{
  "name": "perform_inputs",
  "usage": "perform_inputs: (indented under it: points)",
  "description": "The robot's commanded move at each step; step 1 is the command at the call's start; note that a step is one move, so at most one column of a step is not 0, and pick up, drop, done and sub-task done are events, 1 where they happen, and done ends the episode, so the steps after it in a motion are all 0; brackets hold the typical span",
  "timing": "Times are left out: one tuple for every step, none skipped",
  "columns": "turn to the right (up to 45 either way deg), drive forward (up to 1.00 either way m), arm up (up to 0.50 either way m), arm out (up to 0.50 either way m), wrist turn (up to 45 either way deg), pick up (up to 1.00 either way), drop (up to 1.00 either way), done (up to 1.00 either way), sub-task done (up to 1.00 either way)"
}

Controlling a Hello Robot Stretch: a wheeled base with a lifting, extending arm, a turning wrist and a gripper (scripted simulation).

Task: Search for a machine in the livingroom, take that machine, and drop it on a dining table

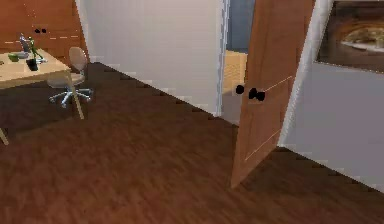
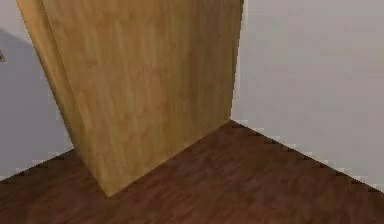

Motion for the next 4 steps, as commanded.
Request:
perform_inputs:
  points:
    - [-3.0,0.0,0.0,0.0,0.0,0.0,0.0,0.0,0.0]
    - [0.0,1.0,0.0,0.0,0.0,0.0,0.0,0.0,0.0]
    - [0.0,0.2,0.0,0.0,0.0,0.0,0.0,0.0,0.0]
    - [18.0,0.0,0.0,0.0,0.0,0.0,0.0,0.0,0.0]
